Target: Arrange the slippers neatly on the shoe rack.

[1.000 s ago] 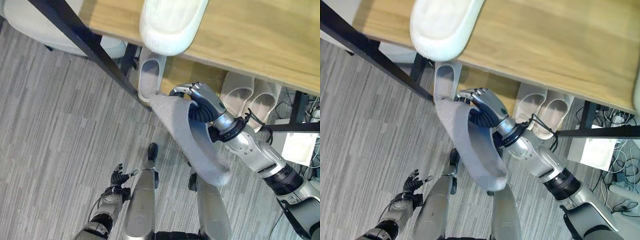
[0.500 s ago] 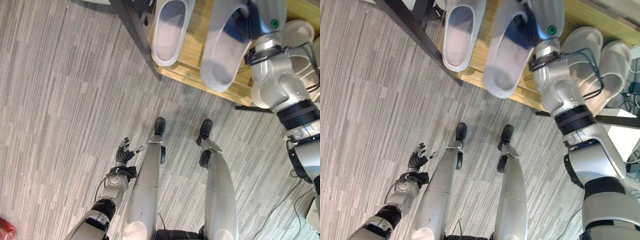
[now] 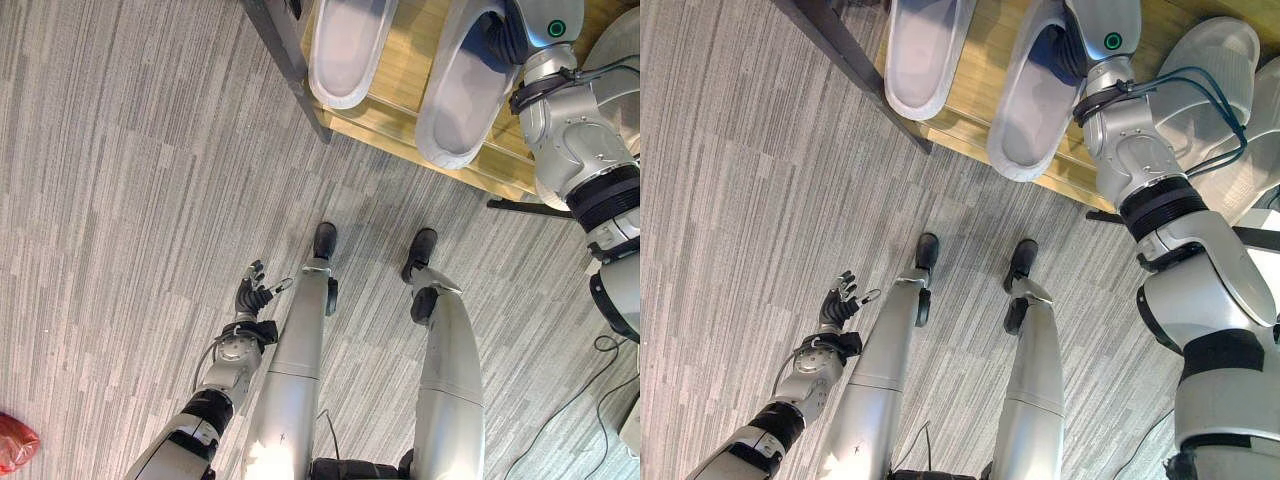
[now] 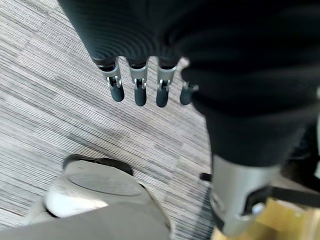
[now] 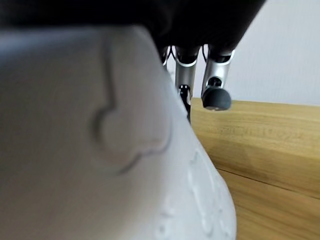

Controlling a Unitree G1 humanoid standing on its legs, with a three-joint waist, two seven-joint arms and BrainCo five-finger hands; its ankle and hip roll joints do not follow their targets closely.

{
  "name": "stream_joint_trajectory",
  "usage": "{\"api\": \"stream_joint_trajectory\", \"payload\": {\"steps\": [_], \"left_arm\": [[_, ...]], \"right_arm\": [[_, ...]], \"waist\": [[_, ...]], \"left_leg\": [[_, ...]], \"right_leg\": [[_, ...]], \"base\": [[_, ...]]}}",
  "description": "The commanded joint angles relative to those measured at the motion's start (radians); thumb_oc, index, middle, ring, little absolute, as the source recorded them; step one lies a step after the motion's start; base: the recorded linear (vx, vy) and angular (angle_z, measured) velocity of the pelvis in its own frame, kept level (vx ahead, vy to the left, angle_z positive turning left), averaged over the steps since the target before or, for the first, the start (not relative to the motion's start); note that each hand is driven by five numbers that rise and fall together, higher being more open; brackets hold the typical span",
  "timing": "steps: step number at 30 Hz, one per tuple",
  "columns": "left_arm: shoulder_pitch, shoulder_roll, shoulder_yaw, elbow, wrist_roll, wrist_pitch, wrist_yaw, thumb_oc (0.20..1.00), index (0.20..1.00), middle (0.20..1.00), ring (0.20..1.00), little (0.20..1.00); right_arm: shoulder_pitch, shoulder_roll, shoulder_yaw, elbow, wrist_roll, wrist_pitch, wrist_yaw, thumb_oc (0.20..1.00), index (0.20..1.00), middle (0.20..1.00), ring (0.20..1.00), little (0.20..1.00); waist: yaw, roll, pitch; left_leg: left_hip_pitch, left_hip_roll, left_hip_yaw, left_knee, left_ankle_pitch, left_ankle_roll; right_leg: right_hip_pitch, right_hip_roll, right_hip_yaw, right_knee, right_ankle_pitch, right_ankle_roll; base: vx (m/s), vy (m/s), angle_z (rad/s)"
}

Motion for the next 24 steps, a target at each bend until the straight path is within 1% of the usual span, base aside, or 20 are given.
{"api": "stream_joint_trajectory", "payload": {"steps": [1,7,9,10,13,17,18,21,22,23,24], "left_arm": [[0.061,-0.033,-0.034,-0.016,-0.025,-0.035,0.011,1.0,1.0,1.0,1.0,1.0],[0.058,-0.039,-0.05,-0.005,-0.028,-0.038,0.012,1.0,1.0,1.0,1.0,1.0],[0.059,-0.04,-0.064,-0.002,-0.029,-0.041,0.013,1.0,1.0,1.0,1.0,1.0],[0.059,-0.039,-0.064,-0.002,-0.029,-0.041,0.013,1.0,1.0,1.0,1.0,1.0],[0.054,-0.038,-0.078,0.0,-0.026,-0.049,0.016,1.0,1.0,1.0,1.0,1.0],[0.056,-0.02,-0.087,-0.045,-0.018,-0.066,0.018,1.0,1.0,1.0,1.0,1.0],[0.064,-0.013,-0.092,-0.054,-0.018,-0.072,0.017,1.0,1.0,1.0,1.0,1.0],[0.074,-0.009,-0.096,-0.059,-0.019,-0.077,0.013,1.0,1.0,1.0,1.0,1.0],[0.079,-0.005,-0.103,-0.055,-0.02,-0.078,0.012,1.0,1.0,1.0,1.0,1.0],[0.079,-0.005,-0.103,-0.055,-0.021,-0.078,0.012,1.0,1.0,1.0,1.0,1.0],[0.08,-0.004,-0.099,-0.054,-0.025,-0.077,0.015,1.0,1.0,1.0,1.0,1.0]], "right_arm": [[-0.001,-0.048,0.062,0.027,0.023,0.007,0.009,0.2,0.2,0.2,0.2,0.2],[-0.01,-0.009,0.068,0.074,0.041,-0.001,0.001,0.2,0.2,0.2,0.2,0.2],[-0.016,0.021,0.064,0.115,0.052,0.002,-0.03,0.2,0.2,0.2,0.2,0.2],[-0.016,0.021,0.065,0.115,0.052,0.001,-0.03,0.2,0.2,0.2,0.2,0.2],[-0.019,0.056,0.074,0.164,0.048,0.001,-0.08,0.2,0.2,0.2,0.2,0.2],[-0.014,0.067,0.107,0.207,0.018,0.002,-0.122,0.2,0.2,0.2,0.2,0.2],[-0.012,0.068,0.117,0.237,0.009,0.001,-0.125,0.2,0.2,0.2,0.2,0.2],[-0.008,0.073,0.127,0.277,0.009,-0.003,-0.133,0.2,0.2,0.2,0.2,0.2],[-0.009,0.075,0.151,0.338,-0.003,0.01,-0.123,0.856,0.856,0.856,0.856,0.856],[-0.01,0.076,0.152,0.339,-0.002,0.01,-0.123,1.0,1.0,1.0,1.0,1.0],[-0.016,0.084,0.167,0.367,-0.012,0.024,-0.112,1.0,1.0,1.0,1.0,1.0]], "waist": [[0.008,0.033,-0.108],[0.011,0.027,-0.12],[0.016,0.028,-0.128],[0.016,0.027,-0.129],[0.028,0.03,-0.136],[0.045,0.036,-0.141],[0.055,0.04,-0.144],[0.064,0.044,-0.149],[0.07,0.047,-0.151],[0.07,0.047,-0.151],[0.072,0.046,-0.152]], "left_leg": [[-0.058,0.002,-0.058,-0.015,-0.03,-0.016],[-0.083,-0.004,-0.064,-0.001,-0.027,-0.013],[-0.094,-0.01,-0.068,0.007,-0.027,-0.012],[-0.095,-0.01,-0.068,0.007,-0.027,-0.012],[-0.104,-0.015,-0.071,0.011,-0.025,-0.012],[-0.118,-0.021,-0.074,0.008,-0.018,-0.011],[-0.122,-0.026,-0.076,0.01,-0.017,-0.011],[-0.128,-0.032,-0.078,0.006,-0.014,-0.011],[-0.132,-0.034,-0.079,0.006,-0.013,-0.011],[-0.133,-0.034,-0.079,0.006,-0.013,-0.012],[-0.134,-0.033,-0.079,0.007,-0.013,-0.012]], "right_leg": [[-0.022,0.003,0.038,0.059,-0.146,0.033],[-0.049,0.002,0.041,0.073,-0.143,0.033],[-0.06,-0.001,0.041,0.086,-0.146,0.032],[-0.061,-0.001,0.041,0.087,-0.146,0.032],[-0.071,-0.003,0.045,0.095,-0.147,0.032],[-0.082,-0.009,0.042,0.1,-0.15,0.033],[-0.085,-0.012,0.042,0.104,-0.152,0.035],[-0.089,-0.013,0.043,0.104,-0.154,0.035],[-0.093,-0.017,0.044,0.107,-0.157,0.035],[-0.094,-0.017,0.043,0.107,-0.157,0.035],[-0.096,-0.019,0.045,0.109,-0.159,0.035]], "base": [[0.0,0.0,0.0],[0.0,0.0,0.0],[0.0,0.0,0.0],[0.0,0.0,0.0],[-0.01,0.008,0.02],[0.0,0.0,0.0],[-0.01,-0.004,0.05],[-0.01,0.007,0.14],[0.0,0.016,0.06],[0.0,0.0,0.0],[0.0,0.0,0.0]]}}
